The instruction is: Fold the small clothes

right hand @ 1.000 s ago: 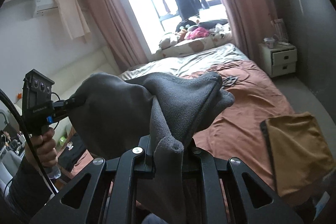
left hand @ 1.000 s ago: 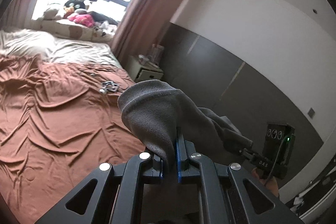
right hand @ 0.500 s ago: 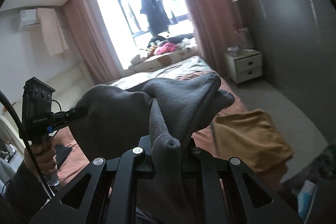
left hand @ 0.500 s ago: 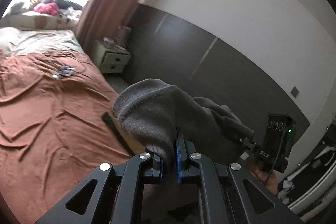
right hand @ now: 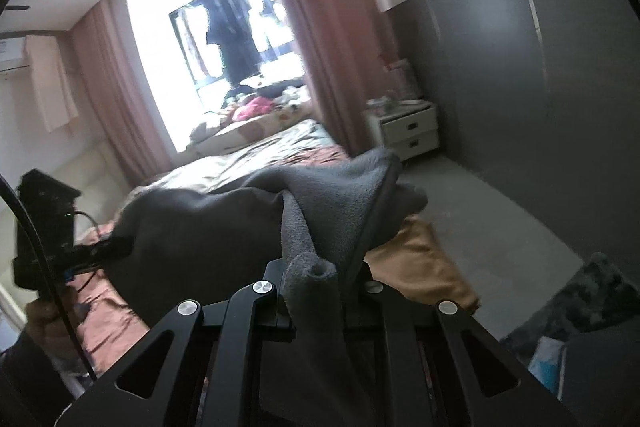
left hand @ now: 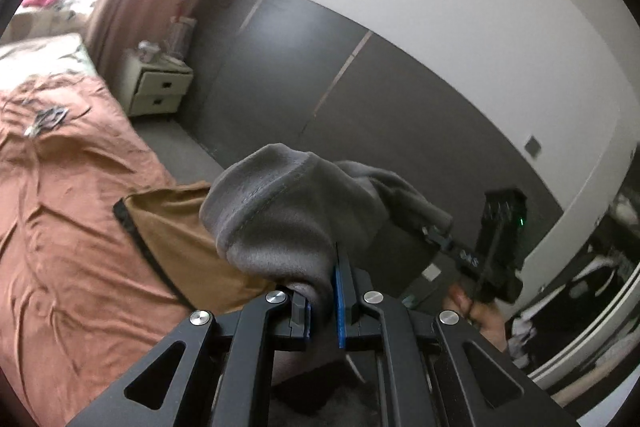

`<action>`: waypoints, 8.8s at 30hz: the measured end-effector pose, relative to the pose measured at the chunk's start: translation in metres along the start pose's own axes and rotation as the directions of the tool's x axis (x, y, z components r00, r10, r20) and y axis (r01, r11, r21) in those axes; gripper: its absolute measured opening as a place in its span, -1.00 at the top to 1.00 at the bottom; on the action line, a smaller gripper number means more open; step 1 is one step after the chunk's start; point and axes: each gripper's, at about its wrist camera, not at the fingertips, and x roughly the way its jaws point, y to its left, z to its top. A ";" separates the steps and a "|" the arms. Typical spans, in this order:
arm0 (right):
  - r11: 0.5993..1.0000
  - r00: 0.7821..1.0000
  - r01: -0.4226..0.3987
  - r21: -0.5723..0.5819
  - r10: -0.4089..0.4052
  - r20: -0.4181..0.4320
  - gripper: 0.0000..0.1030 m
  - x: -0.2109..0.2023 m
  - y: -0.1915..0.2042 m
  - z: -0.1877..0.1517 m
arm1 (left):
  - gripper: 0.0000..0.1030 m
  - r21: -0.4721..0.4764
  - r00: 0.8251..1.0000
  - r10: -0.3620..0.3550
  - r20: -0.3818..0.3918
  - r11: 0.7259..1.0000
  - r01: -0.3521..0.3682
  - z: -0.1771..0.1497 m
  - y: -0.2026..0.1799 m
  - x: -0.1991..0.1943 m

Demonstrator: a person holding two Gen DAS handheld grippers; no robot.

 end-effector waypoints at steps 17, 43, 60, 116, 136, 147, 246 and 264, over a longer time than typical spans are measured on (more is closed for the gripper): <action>0.992 0.993 0.120 -0.026 -0.119 0.016 0.81 0.044 0.028 -0.015 | 0.83 0.072 0.997 -0.073 -0.029 0.995 0.075 0.014 0.029 0.100; 0.976 0.973 0.189 -0.108 -0.201 -0.114 0.81 0.209 0.092 -0.007 | 0.82 0.157 0.987 0.158 0.015 0.975 -0.158 0.034 0.194 0.169; 0.941 0.888 0.323 -0.097 -0.337 -0.313 0.08 0.289 0.051 -0.013 | 0.41 -0.206 0.983 0.124 -0.138 0.967 -0.151 0.007 0.352 0.219; 0.946 0.913 0.322 -0.030 -0.319 -0.256 0.51 0.182 0.007 -0.115 | -0.26 0.069 0.905 0.399 -0.145 0.917 -0.393 0.043 0.358 0.254; 0.898 0.896 0.435 0.064 -0.425 -0.132 0.52 0.137 0.029 -0.147 | -0.24 0.118 0.840 0.514 -0.174 0.857 -0.501 0.022 0.356 0.222; 0.960 0.950 0.278 -0.013 -0.277 -0.147 -0.21 0.120 0.085 -0.171 | -0.48 0.158 0.845 0.492 -0.212 0.870 -0.467 -0.021 0.302 0.163; 0.994 0.980 0.082 -0.077 -0.095 -0.175 -1.00 -0.130 0.380 -0.253 | -0.99 -0.079 0.663 0.721 0.198 0.686 -0.723 -0.306 0.046 -0.376; 0.987 0.987 0.115 -0.114 -0.127 -0.099 -1.00 -0.154 0.410 -0.286 | -0.99 -0.054 0.635 0.722 0.275 0.671 -0.740 -0.348 0.004 -0.378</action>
